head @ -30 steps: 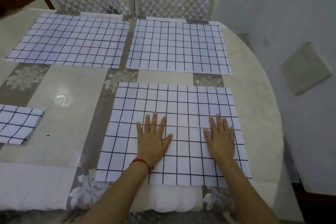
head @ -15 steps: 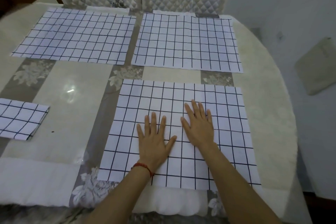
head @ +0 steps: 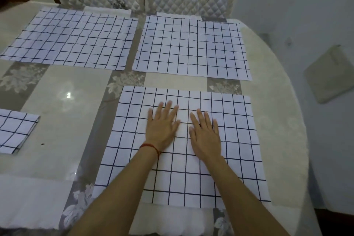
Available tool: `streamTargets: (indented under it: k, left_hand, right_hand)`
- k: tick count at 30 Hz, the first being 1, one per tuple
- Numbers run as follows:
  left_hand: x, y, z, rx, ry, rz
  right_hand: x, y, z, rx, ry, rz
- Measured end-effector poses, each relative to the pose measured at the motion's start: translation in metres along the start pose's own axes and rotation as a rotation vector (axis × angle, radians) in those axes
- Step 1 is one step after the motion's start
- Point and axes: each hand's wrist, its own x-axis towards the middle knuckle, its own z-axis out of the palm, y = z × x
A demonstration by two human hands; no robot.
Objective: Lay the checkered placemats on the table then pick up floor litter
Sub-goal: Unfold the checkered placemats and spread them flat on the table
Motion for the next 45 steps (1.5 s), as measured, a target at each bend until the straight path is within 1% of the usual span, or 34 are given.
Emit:
streamTargets:
  k: [3, 4, 5, 6, 8, 9, 10, 12, 14, 16, 18, 20, 22, 25, 27, 29, 31, 33, 34, 37, 39, 42, 45]
  left_hand:
    - [-0.006, -0.033, -0.004, -0.038, 0.032, -0.258]
    - [-0.010, -0.035, -0.005, -0.057, 0.067, -0.326]
    - [-0.017, -0.029, -0.007, -0.061, 0.104, -0.346]
    - [-0.027, -0.018, -0.007, -0.047, 0.142, -0.286]
    - [-0.055, 0.016, 0.005, -0.005, 0.126, -0.033]
    - [-0.070, 0.028, 0.012, -0.003, 0.100, 0.047]
    - [-0.082, 0.032, 0.018, -0.001, 0.073, 0.068]
    - [-0.093, 0.020, 0.023, 0.029, 0.028, -0.027]
    - [-0.098, -0.005, 0.024, 0.069, 0.075, -0.122]
    - [-0.104, -0.024, 0.020, 0.051, 0.098, -0.204]
    - [-0.109, -0.030, 0.018, 0.029, 0.100, -0.236]
    - [-0.110, -0.029, 0.017, 0.016, 0.096, -0.238]
    - [-0.110, -0.028, 0.016, 0.013, 0.099, -0.241]
    - [-0.111, -0.029, 0.013, 0.012, 0.081, -0.244]
    - [-0.111, -0.029, 0.011, -0.004, 0.052, -0.248]
    - [-0.111, -0.028, 0.008, -0.009, 0.029, -0.242]
    - [-0.112, -0.028, 0.007, -0.017, 0.016, -0.242]
    - [-0.111, -0.026, 0.003, -0.038, -0.018, -0.246]
    - [-0.111, -0.026, 0.002, -0.037, -0.009, -0.243]
    - [-0.111, -0.029, -0.007, -0.051, -0.092, -0.201]
    - [-0.115, -0.032, -0.020, -0.133, -0.134, -0.180]
    - [-0.130, -0.044, -0.045, -0.172, -0.080, -0.181]
    - [-0.151, -0.065, -0.064, -0.285, -0.030, -0.193]
  right_hand:
    - [-0.001, 0.001, 0.001, -0.004, -0.006, -0.003]
    - [-0.001, 0.000, 0.001, -0.006, -0.009, -0.002]
    - [-0.001, 0.000, 0.001, -0.009, -0.010, -0.001]
    - [-0.001, 0.000, 0.001, -0.012, -0.008, 0.000]
    - [-0.001, 0.000, 0.000, -0.017, -0.008, 0.003]
    - [0.000, 0.000, -0.001, -0.016, -0.012, 0.003]
    - [-0.001, -0.001, -0.001, -0.015, -0.014, 0.004]
    - [-0.002, -0.001, -0.001, -0.017, -0.006, 0.009]
    - [-0.002, -0.001, -0.001, -0.003, -0.003, 0.008]
    - [-0.001, -0.002, -0.001, -0.002, -0.013, 0.010]
    - [-0.003, -0.003, -0.003, -0.009, -0.013, 0.023]
    - [-0.010, -0.010, -0.006, -0.010, 0.044, 0.022]
    - [-0.024, -0.026, -0.008, 0.038, 0.096, -0.023]
    - [-0.063, -0.043, 0.007, 0.063, 0.069, -0.087]
    - [-0.090, -0.032, 0.017, 0.017, 0.032, -0.038]
    - [-0.106, -0.011, 0.015, 0.006, 0.020, 0.070]
    - [-0.112, 0.006, 0.006, 0.015, -0.005, 0.138]
    - [-0.112, 0.010, -0.001, 0.032, -0.023, 0.171]
    - [-0.111, 0.008, -0.003, 0.043, -0.034, 0.182]
    - [-0.107, -0.007, -0.012, 0.080, -0.062, 0.222]
    - [-0.107, -0.021, -0.017, 0.145, -0.040, 0.239]
    - [-0.108, -0.048, -0.020, 0.243, 0.006, 0.182]
    - [-0.108, -0.083, -0.020, 0.306, -0.018, 0.102]
